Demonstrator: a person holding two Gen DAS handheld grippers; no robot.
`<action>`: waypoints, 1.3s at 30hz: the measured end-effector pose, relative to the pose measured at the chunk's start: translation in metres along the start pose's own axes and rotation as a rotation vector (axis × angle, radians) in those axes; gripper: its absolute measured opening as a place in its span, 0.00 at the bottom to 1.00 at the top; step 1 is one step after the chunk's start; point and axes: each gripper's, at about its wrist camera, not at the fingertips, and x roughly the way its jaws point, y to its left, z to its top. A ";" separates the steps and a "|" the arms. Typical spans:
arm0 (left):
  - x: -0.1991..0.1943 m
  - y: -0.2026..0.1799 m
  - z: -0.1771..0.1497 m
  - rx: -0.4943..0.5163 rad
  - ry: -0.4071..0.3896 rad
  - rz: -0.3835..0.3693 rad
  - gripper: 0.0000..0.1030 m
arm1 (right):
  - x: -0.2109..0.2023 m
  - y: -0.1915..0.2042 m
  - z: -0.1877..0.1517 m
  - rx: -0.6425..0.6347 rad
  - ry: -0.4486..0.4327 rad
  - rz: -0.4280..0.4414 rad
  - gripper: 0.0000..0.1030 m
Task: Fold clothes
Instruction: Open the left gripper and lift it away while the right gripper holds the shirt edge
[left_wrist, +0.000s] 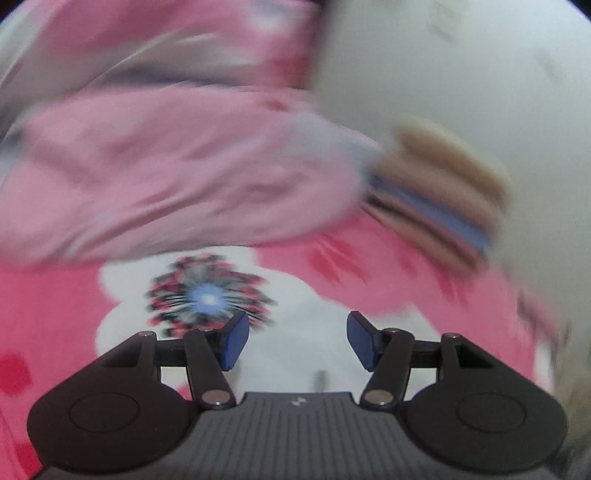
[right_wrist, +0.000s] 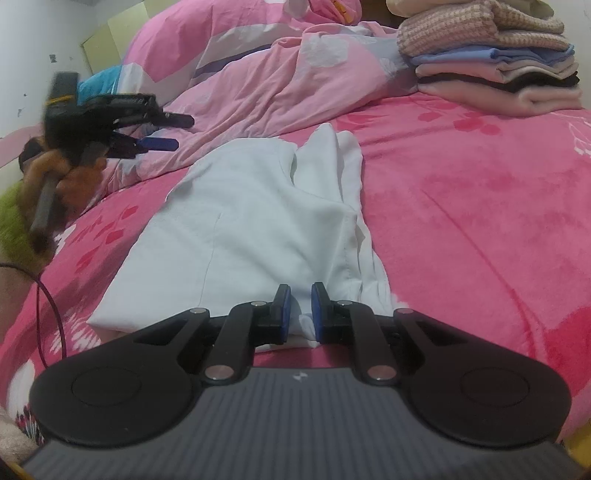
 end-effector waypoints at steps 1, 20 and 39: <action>-0.001 -0.019 -0.004 0.083 0.004 -0.013 0.59 | -0.001 0.000 0.000 0.003 -0.001 -0.003 0.10; 0.071 -0.102 -0.025 0.372 0.153 0.006 0.60 | -0.009 -0.012 0.033 0.062 -0.116 0.073 0.12; 0.045 -0.106 -0.018 0.277 0.077 -0.013 0.62 | -0.011 -0.075 0.044 0.368 -0.127 0.167 0.16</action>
